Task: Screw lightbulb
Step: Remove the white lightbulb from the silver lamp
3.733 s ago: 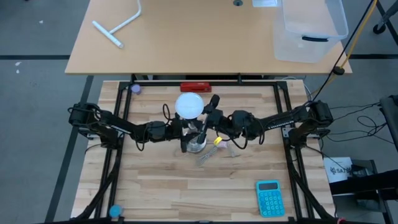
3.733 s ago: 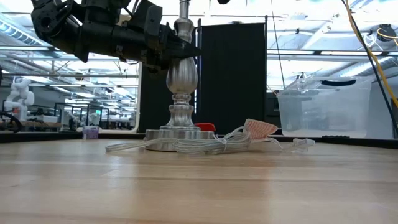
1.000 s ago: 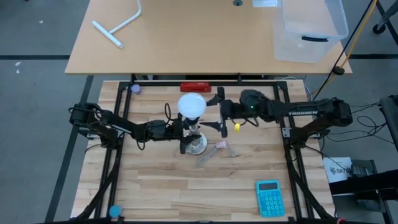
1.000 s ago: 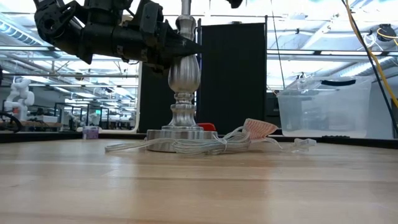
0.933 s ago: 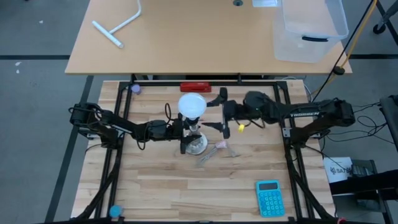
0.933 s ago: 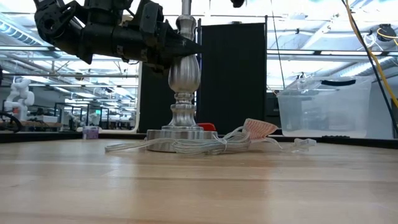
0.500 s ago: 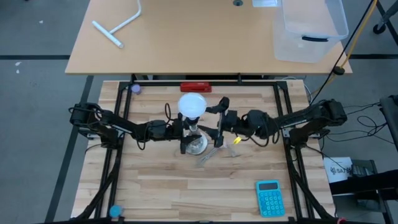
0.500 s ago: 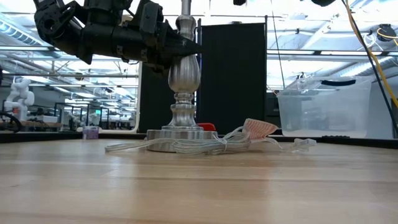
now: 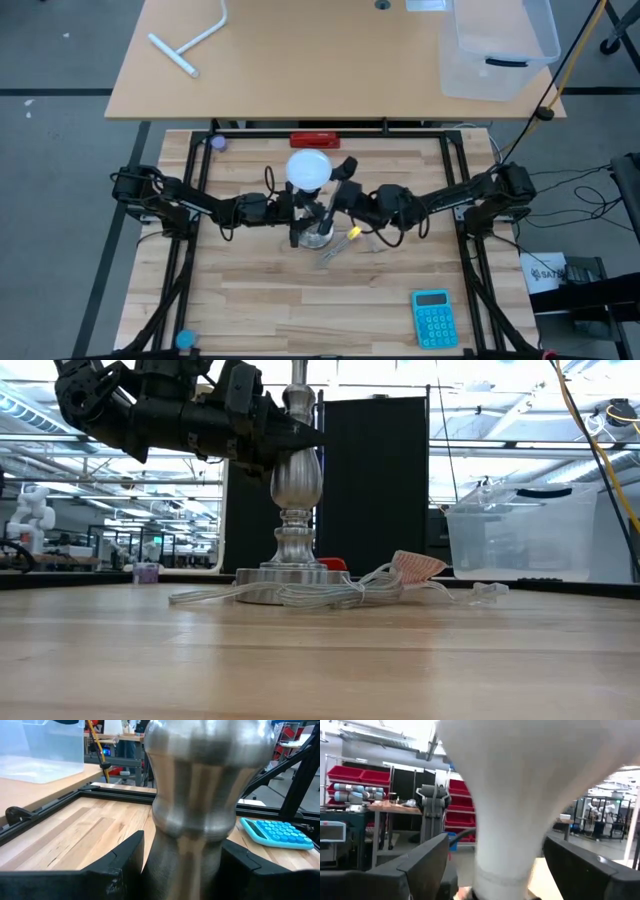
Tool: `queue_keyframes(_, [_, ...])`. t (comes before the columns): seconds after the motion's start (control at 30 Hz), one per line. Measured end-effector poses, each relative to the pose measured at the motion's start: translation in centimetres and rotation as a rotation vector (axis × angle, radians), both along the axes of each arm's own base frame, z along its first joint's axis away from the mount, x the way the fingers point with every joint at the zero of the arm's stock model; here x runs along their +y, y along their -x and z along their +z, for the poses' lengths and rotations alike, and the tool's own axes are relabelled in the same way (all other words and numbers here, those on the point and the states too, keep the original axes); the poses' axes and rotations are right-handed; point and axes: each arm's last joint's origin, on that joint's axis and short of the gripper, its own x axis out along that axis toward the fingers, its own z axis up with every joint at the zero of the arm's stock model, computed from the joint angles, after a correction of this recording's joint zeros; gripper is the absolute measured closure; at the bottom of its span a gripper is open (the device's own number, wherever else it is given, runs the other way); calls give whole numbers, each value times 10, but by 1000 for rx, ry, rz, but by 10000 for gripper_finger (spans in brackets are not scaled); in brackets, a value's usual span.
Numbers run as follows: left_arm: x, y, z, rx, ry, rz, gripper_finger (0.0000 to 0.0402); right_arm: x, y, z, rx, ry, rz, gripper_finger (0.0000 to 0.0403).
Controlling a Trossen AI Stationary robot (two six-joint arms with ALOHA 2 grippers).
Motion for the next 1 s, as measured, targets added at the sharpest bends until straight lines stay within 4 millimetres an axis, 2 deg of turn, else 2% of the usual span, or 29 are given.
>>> queue_keyframes(0.1, [0, 0, 0, 4, 0, 0, 211, 1, -1, 0, 13, 13, 12, 98])
queue_keyframes(0.17, [0, 0, 0, 5, 0, 1, 211, 1, -1, 1, 12, 13, 43, 117])
queue_keyframes(0.5, [0, 0, 0, 6, -1, 3, 211, 0, 0, 2, 8, -10, 71, 262])
queue_keyframes(0.73, [0, 0, -1, 8, -1, 4, 211, -9, 5, 8, 58, -12, 162, 263])
queue_keyframes(1.0, [0, 0, 0, -2, 4, -7, 211, -33, 15, 17, 141, -30, 275, 263])
